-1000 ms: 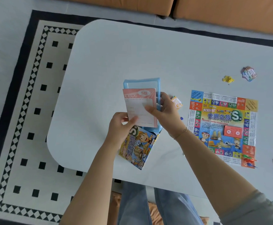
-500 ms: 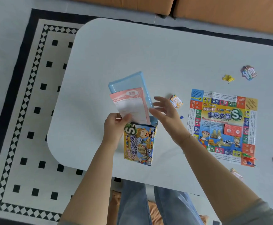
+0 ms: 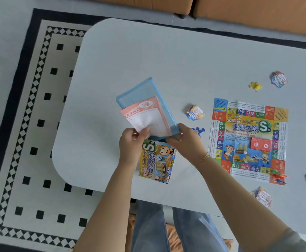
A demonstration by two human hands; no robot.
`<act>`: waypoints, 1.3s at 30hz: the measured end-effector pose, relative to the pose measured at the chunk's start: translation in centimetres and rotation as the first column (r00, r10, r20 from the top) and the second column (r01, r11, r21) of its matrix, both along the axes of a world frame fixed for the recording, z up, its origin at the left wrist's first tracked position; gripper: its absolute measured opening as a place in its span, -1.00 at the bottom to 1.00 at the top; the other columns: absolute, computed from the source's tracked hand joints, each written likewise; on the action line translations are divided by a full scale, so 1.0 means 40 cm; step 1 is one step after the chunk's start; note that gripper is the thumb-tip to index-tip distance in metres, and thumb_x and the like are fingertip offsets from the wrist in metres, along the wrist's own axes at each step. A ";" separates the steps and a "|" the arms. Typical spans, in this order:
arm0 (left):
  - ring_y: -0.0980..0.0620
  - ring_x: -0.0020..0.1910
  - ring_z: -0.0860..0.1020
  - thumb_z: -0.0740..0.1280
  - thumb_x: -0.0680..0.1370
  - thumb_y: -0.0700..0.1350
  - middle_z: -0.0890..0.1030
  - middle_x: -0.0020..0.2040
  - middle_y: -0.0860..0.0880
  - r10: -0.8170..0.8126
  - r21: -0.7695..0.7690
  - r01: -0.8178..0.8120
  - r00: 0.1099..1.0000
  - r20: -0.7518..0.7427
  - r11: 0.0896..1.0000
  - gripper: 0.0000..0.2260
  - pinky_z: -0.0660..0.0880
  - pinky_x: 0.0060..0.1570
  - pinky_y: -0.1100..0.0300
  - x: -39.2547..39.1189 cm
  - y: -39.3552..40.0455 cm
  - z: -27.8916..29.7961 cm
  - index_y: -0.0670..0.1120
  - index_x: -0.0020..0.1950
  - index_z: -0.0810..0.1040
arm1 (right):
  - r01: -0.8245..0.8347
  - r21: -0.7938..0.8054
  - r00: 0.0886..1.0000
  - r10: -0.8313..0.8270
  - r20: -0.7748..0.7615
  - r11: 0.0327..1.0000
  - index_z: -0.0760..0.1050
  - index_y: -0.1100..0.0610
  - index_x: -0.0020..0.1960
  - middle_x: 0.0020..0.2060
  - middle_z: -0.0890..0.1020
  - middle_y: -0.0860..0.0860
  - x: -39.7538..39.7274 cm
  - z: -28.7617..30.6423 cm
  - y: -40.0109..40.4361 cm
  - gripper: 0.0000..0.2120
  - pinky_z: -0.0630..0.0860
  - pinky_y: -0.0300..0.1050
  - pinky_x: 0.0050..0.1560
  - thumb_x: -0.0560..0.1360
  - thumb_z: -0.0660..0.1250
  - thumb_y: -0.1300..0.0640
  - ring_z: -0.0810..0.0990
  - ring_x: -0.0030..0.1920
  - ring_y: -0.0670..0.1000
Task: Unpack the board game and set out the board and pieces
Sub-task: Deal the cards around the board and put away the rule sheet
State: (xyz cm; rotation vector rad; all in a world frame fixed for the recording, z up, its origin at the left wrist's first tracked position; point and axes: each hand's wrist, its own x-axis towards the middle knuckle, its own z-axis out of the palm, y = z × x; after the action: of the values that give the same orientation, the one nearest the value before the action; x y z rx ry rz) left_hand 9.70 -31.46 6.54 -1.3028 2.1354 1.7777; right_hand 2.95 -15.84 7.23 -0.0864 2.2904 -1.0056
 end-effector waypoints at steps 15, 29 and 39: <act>0.11 -0.11 0.56 0.43 0.47 -0.11 0.56 -0.03 -0.04 -0.224 -0.312 0.187 0.971 -0.085 0.931 -0.84 0.48 -0.06 0.19 -0.028 -0.018 0.039 -0.14 -0.01 0.55 | 0.441 -0.244 0.898 -0.426 0.111 0.864 0.59 0.17 -0.05 -0.27 0.68 0.02 -0.020 0.007 0.054 -0.82 0.62 -0.12 -0.01 0.46 0.31 0.39 0.69 -0.19 -0.04; -0.08 -0.20 0.59 0.40 0.49 -0.01 0.53 -0.05 -0.06 -0.330 -0.585 0.303 0.942 0.063 0.752 -0.76 0.50 -0.19 0.05 -0.069 -0.014 0.087 -0.18 -0.05 0.52 | 0.260 -0.287 0.928 -0.321 -0.190 0.922 0.64 0.18 -0.09 -0.20 0.64 -0.10 -0.032 0.061 0.024 -0.81 0.50 -0.40 -0.13 0.45 0.28 0.36 0.59 -0.16 -0.25; 0.07 -0.12 0.60 0.43 0.47 -0.14 0.60 -0.03 -0.01 -0.271 -0.550 0.155 0.953 -0.137 0.821 -0.84 0.57 -0.08 0.09 -0.070 0.005 0.121 -0.13 0.03 0.56 | 0.179 -0.455 0.942 -0.286 -0.176 0.872 0.56 0.10 0.08 -0.05 0.52 -0.04 -0.020 0.098 0.026 -0.77 0.55 -0.27 0.05 0.43 0.33 0.19 0.57 0.00 -0.09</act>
State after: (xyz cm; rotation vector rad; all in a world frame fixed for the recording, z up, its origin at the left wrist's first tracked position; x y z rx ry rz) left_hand 6.89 -31.27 11.37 -0.9131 2.9096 1.3232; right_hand 2.14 -14.80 11.16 -0.1202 2.2807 -1.7097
